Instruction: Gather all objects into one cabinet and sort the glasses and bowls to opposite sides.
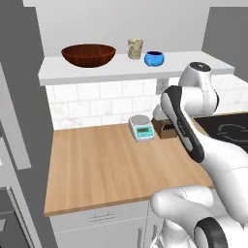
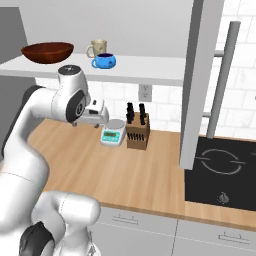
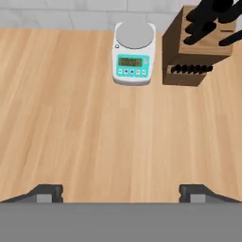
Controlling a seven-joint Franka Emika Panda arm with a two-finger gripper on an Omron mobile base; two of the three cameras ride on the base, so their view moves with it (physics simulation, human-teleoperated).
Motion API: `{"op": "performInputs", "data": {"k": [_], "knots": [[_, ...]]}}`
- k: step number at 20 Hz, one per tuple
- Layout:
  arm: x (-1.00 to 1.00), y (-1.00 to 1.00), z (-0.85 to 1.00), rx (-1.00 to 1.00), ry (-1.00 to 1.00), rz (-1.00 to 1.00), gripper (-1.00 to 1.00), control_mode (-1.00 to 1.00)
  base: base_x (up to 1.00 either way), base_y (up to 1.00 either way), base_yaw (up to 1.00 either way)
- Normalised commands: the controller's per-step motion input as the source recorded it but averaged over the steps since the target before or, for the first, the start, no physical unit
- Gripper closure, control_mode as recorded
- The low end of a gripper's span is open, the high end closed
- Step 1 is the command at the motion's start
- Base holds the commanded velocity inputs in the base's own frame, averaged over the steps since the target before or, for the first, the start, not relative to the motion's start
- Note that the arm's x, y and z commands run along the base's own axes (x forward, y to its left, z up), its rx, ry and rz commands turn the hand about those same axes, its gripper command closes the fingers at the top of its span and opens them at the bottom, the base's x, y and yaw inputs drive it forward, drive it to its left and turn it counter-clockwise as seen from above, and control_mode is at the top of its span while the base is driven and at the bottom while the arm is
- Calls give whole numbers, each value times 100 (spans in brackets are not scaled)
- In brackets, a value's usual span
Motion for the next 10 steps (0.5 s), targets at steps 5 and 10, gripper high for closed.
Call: {"op": "performInputs", "data": {"k": [5,10], "knots": [[-71,-21,21,1,-38,0,-100,-100,0,0,0],[-72,-13,60,5,-38,0,-100,-100,0,0,0]]}}
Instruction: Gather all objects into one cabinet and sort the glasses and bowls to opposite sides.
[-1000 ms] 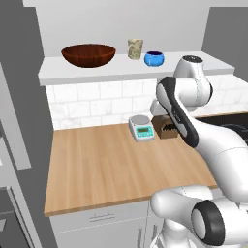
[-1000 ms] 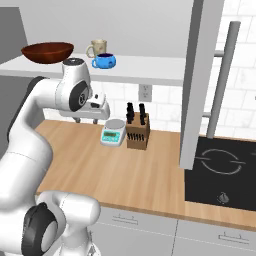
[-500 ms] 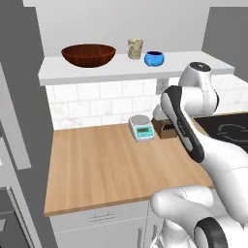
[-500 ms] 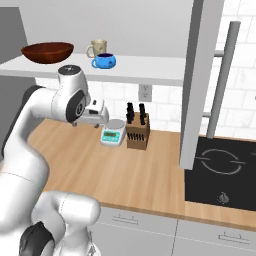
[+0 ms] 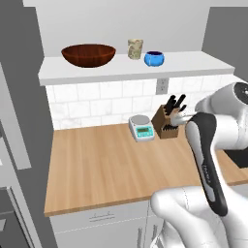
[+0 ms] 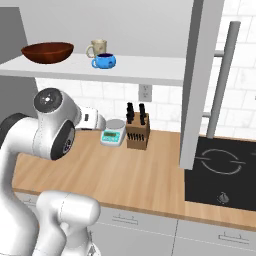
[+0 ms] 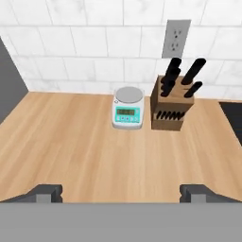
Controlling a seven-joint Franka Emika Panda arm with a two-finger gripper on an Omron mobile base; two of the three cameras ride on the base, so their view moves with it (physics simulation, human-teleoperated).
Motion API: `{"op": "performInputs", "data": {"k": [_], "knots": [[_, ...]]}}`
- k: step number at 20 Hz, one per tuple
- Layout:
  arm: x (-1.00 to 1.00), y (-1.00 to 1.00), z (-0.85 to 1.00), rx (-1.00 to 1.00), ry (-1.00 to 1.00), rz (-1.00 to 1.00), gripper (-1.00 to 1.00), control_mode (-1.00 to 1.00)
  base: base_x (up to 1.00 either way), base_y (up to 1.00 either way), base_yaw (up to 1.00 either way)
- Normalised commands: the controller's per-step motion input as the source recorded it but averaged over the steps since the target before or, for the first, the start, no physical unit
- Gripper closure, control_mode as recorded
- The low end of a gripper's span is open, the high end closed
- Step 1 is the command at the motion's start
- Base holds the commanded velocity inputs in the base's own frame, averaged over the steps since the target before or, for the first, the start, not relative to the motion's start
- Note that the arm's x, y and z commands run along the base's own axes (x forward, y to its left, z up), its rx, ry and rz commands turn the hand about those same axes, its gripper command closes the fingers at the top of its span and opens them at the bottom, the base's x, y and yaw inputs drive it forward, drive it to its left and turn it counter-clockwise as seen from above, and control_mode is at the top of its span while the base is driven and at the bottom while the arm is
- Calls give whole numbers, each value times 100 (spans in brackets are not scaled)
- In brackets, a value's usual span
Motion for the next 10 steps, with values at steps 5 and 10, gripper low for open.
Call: {"op": "performInputs", "data": {"k": [5,10], "knots": [[-44,2,14,-1,-15,0,-100,-100,0,0,0],[-45,3,12,-9,-14,0,-100,-100,0,0,0]]}}
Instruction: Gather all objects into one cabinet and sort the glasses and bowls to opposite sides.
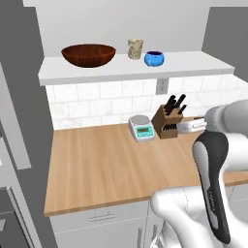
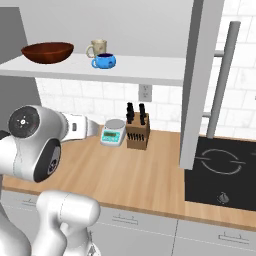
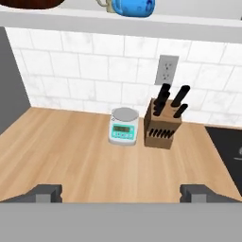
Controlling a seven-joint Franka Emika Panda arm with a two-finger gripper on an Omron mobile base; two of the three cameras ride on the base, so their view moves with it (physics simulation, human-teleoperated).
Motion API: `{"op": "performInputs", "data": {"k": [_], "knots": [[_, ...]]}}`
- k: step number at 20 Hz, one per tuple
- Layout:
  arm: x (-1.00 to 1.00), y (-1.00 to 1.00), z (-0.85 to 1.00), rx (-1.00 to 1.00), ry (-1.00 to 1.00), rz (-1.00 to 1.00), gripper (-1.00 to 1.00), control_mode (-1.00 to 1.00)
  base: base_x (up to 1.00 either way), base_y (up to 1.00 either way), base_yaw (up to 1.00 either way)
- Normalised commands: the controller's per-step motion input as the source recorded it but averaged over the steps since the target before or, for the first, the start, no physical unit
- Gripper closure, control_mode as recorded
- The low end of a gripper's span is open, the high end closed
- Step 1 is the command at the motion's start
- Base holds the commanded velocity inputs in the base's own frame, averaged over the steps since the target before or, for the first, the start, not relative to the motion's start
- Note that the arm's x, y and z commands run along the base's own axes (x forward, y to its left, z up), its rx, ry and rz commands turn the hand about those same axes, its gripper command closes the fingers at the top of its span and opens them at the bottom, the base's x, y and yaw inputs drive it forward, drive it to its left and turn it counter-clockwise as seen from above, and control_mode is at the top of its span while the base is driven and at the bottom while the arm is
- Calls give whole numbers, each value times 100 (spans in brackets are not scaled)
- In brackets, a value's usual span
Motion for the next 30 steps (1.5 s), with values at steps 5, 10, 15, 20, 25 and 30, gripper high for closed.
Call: {"op": "performInputs", "data": {"k": [5,10,15,20,25,30], "knots": [[-9,0,2,-1,-3,0,-100,-100,0,0,0],[0,0,0,0,0,-1,-100,-100,0,0,0],[0,0,0,0,0,-3,-100,100,0,0,-17],[0,0,0,0,0,0,-100,100,0,0,-33],[0,0,0,0,0,0,-100,100,0,0,-41],[0,0,0,0,0,0,-100,100,-1,0,-47]]}}
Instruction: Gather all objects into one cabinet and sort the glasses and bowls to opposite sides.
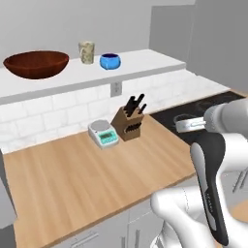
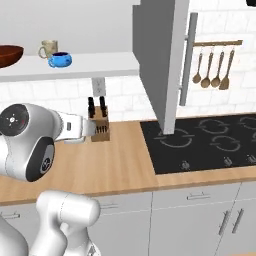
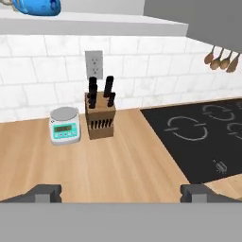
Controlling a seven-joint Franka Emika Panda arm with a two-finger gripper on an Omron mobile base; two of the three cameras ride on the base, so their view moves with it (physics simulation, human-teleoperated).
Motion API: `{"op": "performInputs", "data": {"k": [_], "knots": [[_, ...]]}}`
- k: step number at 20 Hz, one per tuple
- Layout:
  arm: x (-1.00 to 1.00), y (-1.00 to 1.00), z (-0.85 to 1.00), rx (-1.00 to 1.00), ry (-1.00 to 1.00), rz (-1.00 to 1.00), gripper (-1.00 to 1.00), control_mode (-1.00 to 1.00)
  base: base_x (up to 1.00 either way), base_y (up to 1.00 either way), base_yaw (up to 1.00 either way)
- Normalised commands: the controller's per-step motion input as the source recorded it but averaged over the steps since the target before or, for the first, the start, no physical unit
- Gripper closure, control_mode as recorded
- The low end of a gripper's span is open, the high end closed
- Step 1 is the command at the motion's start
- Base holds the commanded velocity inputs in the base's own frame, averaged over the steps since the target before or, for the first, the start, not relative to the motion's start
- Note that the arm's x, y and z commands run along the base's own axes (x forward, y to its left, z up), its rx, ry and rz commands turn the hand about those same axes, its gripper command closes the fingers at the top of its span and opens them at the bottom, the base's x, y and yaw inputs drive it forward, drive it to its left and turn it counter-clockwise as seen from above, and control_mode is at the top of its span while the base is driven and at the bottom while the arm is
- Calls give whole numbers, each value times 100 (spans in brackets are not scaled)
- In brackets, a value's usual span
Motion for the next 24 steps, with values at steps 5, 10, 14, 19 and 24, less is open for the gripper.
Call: {"op": "performInputs", "data": {"k": [5,10,14,19,24], "knots": [[0,0,0,0,0,0,-100,100,-5,0,-53],[0,0,0,0,0,0,-100,100,-10,0,-57],[0,0,0,0,0,0,-100,100,-17,0,-61],[0,0,0,0,0,0,-100,100,-23,0,-63],[0,0,0,0,0,0,-100,100,-16,-4,-64]]}}
